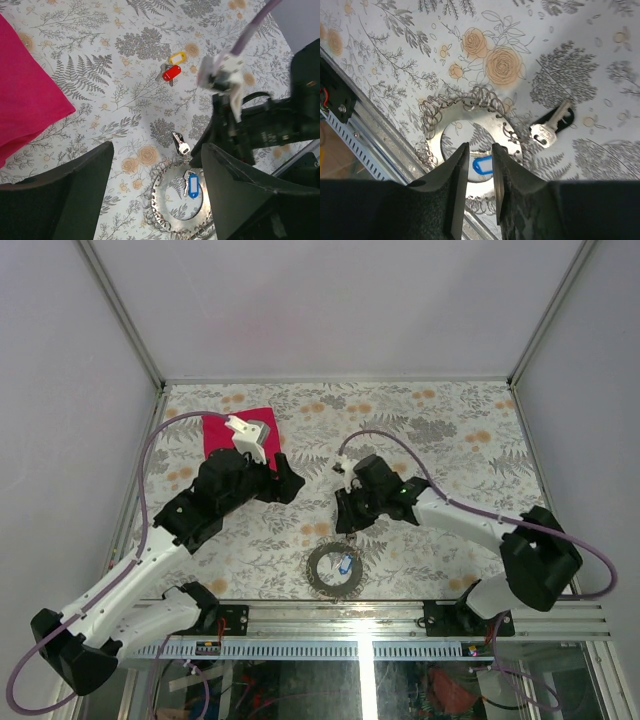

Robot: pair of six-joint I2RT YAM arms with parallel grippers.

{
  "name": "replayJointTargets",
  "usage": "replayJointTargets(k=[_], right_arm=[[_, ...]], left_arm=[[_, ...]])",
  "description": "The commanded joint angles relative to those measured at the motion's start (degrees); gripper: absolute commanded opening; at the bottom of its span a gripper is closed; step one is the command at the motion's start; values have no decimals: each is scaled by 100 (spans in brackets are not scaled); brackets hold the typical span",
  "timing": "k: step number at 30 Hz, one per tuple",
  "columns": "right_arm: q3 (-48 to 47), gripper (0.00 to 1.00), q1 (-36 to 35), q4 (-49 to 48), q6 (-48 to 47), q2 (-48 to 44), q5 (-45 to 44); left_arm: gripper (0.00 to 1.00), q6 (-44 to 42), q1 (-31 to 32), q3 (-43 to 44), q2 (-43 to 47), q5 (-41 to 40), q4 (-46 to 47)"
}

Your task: Put the keys on the keyring

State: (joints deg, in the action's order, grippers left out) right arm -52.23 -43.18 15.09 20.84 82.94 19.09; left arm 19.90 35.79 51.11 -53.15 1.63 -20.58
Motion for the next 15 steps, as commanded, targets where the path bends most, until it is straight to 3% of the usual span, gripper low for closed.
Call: replayJointTargets(k=[1,7,15], right_arm=[[-319,29,-442,-587,427,566,-434],[-496,28,-706,-572,784,1099,-909],[-771,29,-819,-648,862,1596,-913]], left_arm=[[73,-36,-36,108,134,-228,-8],[73,-87,-37,142,155,-259,-85],[72,-151,-37,171,104,-202,-111]])
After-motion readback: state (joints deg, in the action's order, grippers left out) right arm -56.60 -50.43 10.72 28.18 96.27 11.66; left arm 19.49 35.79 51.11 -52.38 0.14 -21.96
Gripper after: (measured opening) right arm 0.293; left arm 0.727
